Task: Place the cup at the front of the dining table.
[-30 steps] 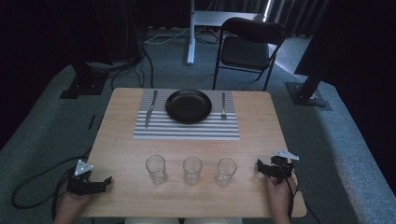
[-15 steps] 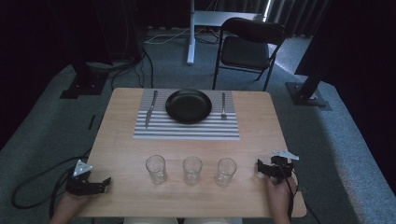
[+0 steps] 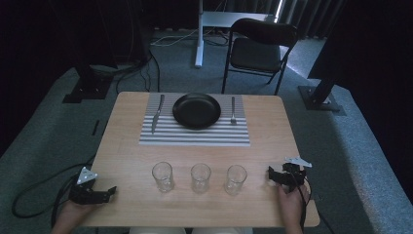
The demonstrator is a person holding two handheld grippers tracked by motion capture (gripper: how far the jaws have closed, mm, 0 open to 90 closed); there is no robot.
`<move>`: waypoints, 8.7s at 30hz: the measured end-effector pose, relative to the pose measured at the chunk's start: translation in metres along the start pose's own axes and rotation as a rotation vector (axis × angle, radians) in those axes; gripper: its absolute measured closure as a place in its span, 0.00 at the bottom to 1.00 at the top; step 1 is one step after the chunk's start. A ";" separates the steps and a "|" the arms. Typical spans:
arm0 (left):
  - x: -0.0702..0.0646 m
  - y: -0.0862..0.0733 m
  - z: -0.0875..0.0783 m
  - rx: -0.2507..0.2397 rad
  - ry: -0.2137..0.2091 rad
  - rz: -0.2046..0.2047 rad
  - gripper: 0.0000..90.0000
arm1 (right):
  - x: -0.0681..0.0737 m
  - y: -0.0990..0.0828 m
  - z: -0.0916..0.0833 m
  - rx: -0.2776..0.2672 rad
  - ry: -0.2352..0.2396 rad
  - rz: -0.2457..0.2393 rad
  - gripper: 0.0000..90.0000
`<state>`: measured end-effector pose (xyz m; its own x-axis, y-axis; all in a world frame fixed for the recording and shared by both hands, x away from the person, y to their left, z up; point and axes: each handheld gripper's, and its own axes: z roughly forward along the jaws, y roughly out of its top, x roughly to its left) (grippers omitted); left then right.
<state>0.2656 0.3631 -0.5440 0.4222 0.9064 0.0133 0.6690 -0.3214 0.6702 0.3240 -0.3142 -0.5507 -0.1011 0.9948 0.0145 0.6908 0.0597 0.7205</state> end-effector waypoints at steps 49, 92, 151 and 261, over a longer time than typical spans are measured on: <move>-0.048 0.038 -0.017 -0.033 -0.222 0.139 0.05 | 0.000 0.000 0.000 0.000 0.000 0.000 0.13; -0.115 0.113 -0.056 -0.189 -0.424 0.348 0.05 | 0.000 0.000 0.000 -0.001 0.000 -0.002 0.13; -0.206 0.183 -0.002 -0.087 -0.551 0.498 0.07 | 0.000 0.000 0.000 -0.001 0.000 -0.002 0.13; -0.363 0.246 0.081 0.273 -0.481 0.728 0.17 | 0.000 0.000 0.000 -0.001 0.000 -0.002 0.13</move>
<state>0.3259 -0.0673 -0.4443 0.9650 0.2621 0.0124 0.2331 -0.8780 0.4180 0.3240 -0.3144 -0.5508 -0.1026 0.9946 0.0135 0.6900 0.0614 0.7212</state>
